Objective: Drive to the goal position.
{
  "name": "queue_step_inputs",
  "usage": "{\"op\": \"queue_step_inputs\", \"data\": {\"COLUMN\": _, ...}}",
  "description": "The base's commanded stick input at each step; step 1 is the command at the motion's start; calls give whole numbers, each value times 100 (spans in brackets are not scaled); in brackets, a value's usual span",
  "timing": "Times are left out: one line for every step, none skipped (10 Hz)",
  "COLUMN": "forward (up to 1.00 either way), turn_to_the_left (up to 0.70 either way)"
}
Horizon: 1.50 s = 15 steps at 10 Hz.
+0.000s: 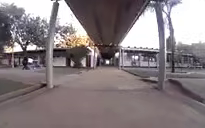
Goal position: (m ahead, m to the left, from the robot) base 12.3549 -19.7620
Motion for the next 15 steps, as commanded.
{"op": "queue_step_inputs", "data": {"forward": 70, "turn_to_the_left": 0}}
{"op": "queue_step_inputs", "data": {"forward": 70, "turn_to_the_left": 0}}
{"op": "queue_step_inputs", "data": {"forward": 70, "turn_to_the_left": 0}}
{"op": "queue_step_inputs", "data": {"forward": 70, "turn_to_the_left": 0}}
{"op": "queue_step_inputs", "data": {"forward": 70, "turn_to_the_left": 0}}
{"op": "queue_step_inputs", "data": {"forward": 70, "turn_to_the_left": 0}}
{"op": "queue_step_inputs", "data": {"forward": 70, "turn_to_the_left": 0}}
{"op": "queue_step_inputs", "data": {"forward": 70, "turn_to_the_left": 0}}
{"op": "queue_step_inputs", "data": {"forward": 70, "turn_to_the_left": 0}}
{"op": "queue_step_inputs", "data": {"forward": 70, "turn_to_the_left": 0}}
{"op": "queue_step_inputs", "data": {"forward": 70, "turn_to_the_left": 0}}
{"op": "queue_step_inputs", "data": {"forward": 70, "turn_to_the_left": 0}}
{"op": "queue_step_inputs", "data": {"forward": 70, "turn_to_the_left": 0}}
{"op": "queue_step_inputs", "data": {"forward": 70, "turn_to_the_left": 0}}
{"op": "queue_step_inputs", "data": {"forward": 70, "turn_to_the_left": 0}}
